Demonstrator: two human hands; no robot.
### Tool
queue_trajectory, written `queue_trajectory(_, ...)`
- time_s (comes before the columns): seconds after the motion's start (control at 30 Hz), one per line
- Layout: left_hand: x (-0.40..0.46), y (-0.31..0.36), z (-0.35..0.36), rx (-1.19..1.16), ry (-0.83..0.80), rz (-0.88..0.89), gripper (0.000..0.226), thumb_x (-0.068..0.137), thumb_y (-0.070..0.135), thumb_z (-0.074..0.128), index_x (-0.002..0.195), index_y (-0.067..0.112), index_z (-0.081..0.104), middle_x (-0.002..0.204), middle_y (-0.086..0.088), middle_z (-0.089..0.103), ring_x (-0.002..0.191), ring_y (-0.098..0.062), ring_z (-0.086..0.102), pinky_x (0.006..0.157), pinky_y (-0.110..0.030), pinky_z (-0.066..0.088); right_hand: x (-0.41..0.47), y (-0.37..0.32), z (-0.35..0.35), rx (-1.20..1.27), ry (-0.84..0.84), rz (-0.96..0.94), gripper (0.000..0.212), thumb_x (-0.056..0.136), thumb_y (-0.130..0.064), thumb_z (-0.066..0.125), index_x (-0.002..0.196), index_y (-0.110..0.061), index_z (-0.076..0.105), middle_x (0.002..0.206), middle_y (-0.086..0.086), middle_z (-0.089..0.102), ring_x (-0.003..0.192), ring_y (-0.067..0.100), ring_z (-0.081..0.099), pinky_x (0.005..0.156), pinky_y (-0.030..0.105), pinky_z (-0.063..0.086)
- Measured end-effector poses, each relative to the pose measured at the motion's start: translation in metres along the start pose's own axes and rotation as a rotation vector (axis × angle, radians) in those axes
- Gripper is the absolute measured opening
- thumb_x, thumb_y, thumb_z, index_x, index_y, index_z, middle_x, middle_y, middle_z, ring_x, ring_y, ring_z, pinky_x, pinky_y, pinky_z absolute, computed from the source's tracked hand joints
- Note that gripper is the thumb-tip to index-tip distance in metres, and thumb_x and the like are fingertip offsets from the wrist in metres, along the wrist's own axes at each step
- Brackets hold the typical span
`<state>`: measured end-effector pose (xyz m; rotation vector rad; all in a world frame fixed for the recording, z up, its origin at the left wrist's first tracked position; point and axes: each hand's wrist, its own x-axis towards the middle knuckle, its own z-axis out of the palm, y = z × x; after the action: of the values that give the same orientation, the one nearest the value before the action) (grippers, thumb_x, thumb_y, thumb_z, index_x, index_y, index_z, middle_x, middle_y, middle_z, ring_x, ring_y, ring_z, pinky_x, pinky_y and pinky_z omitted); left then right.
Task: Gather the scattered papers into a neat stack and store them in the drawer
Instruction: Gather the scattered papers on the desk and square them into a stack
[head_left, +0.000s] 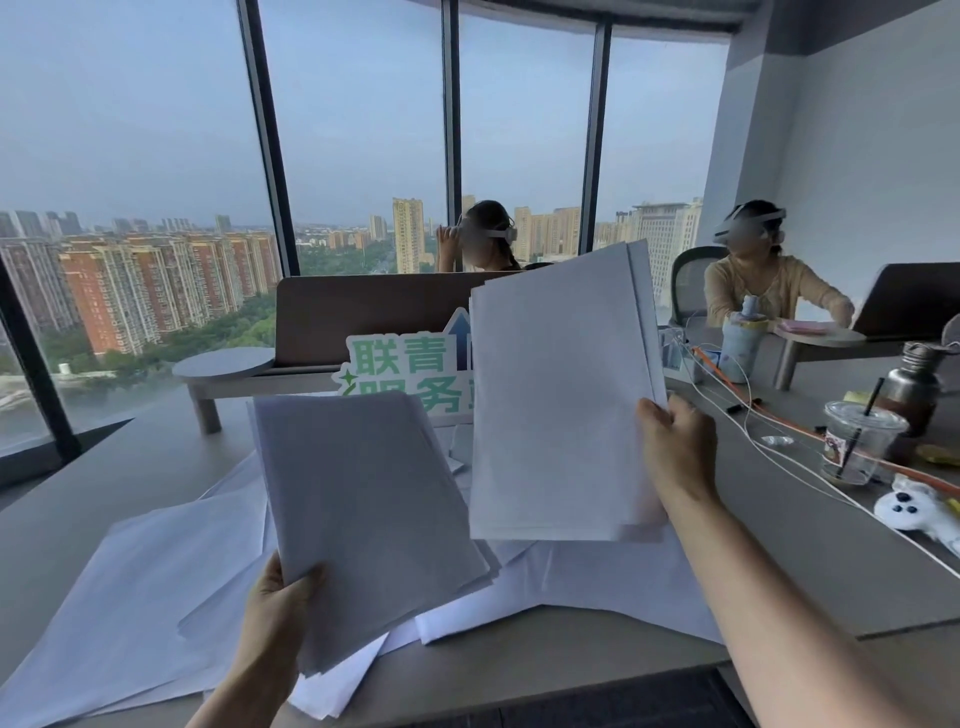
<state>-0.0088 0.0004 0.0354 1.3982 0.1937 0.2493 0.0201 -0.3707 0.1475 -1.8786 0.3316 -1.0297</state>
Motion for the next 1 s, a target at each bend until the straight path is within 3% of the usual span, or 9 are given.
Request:
queue_trajectory(0.3,-0.007,0.009,0.018,-0.077,-0.042,-0.041,0.028,0.083,-0.008,0.056,0.093,0.016,0.065,0.088,-0.013,0.068,0.076,-0.028,0.059,0.071,-0.038,0.048,-0.032,-0.008,0.027,0.148,-0.243,0.106,0.034,0.089,-0.017,0.058,0.065,-0.018,0.034,0.058,-0.002,0.028,0.055,0.015,0.024,0.042,0.024,0.017)
queue_trajectory(0.47,-0.013,0.014,0.03,-0.135,-0.076,-0.072,0.021,0.087,0.001,0.059,0.095,0.018,0.067,0.078,-0.006,0.071,0.072,-0.027,0.059,0.075,-0.044,0.049,-0.057,-0.003,0.044,0.168,-0.37,0.188,0.037,0.089,-0.017,0.058,0.064,-0.02,0.031,0.058,-0.002,0.028,0.054,0.015,0.027,0.044,0.023,0.022)
queue_trajectory(0.53,-0.016,0.017,0.033,-0.17,-0.094,-0.072,0.017,0.09,0.007,0.059,0.1,0.018,0.067,0.076,-0.002,0.073,0.07,-0.025,0.06,0.071,-0.04,0.05,-0.067,-0.002,0.051,0.168,-0.401,0.195,0.024,0.091,-0.017,0.057,0.07,-0.01,0.048,0.06,0.007,0.046,0.058,0.022,0.045,0.048,0.023,0.035)
queue_trajectory(0.57,-0.018,0.018,0.035,-0.177,-0.102,-0.067,0.016,0.091,0.011,0.058,0.101,0.019,0.066,0.077,-0.001,0.074,0.069,-0.022,0.062,0.07,-0.037,0.05,-0.072,-0.003,0.052,0.153,-0.419,0.195,0.018,0.093,-0.018,0.055,0.082,-0.003,0.056,0.101,0.022,0.06,0.099,0.037,0.059,0.059,0.029,0.044)
queue_trajectory(0.6,-0.019,0.019,0.037,-0.178,-0.11,-0.057,0.015,0.093,0.013,0.056,0.102,0.02,0.066,0.078,0.001,0.074,0.068,-0.019,0.064,0.067,-0.035,0.052,-0.076,-0.001,0.056,0.14,-0.444,0.197,0.022,0.095,-0.018,0.053,0.096,0.003,0.057,0.095,-0.007,0.027,0.089,0.016,0.019,0.069,0.036,0.047)
queue_trajectory(0.63,-0.021,0.02,0.038,-0.178,-0.122,-0.047,0.015,0.094,0.016,0.055,0.102,0.02,0.066,0.08,0.002,0.075,0.067,-0.016,0.066,0.063,-0.033,0.055,-0.079,0.001,0.058,0.131,-0.472,0.207,0.03,0.096,-0.019,0.051,0.11,0.007,0.054,0.128,0.016,0.041,0.123,0.033,0.036,0.08,0.04,0.048)
queue_trajectory(0.67,-0.022,0.02,0.038,-0.179,-0.136,-0.039,0.015,0.095,0.017,0.054,0.103,0.021,0.066,0.083,0.002,0.076,0.067,-0.015,0.068,0.062,-0.031,0.057,-0.08,0.003,0.06,0.138,-0.511,0.229,0.037,0.097,-0.02,0.05,0.122,0.008,0.048,0.125,0.025,0.057,0.116,0.037,0.054,0.089,0.041,0.047)
queue_trajectory(0.8,-0.025,0.021,0.033,-0.155,-0.151,-0.03,0.021,0.093,0.011,0.054,0.104,0.023,0.067,0.087,-0.002,0.076,0.07,-0.018,0.068,0.068,-0.037,0.054,-0.087,0.011,0.067,0.25,-0.639,0.359,0.06,0.098,-0.022,0.051,0.15,-0.009,0.026,0.149,0.005,0.041,0.132,0.018,0.042,0.103,0.029,0.032)
queue_trajectory(1.0,-0.021,0.017,0.029,-0.093,-0.152,-0.016,0.025,0.092,0.005,0.054,0.107,0.021,0.066,0.092,-0.005,0.075,0.08,-0.025,0.066,0.077,-0.043,0.053,-0.092,0.01,0.07,0.353,-0.61,0.239,0.026,0.09,-0.002,0.056,0.109,-0.018,0.061,0.097,-0.013,0.072,0.098,0.014,0.067,0.081,0.024,0.05)
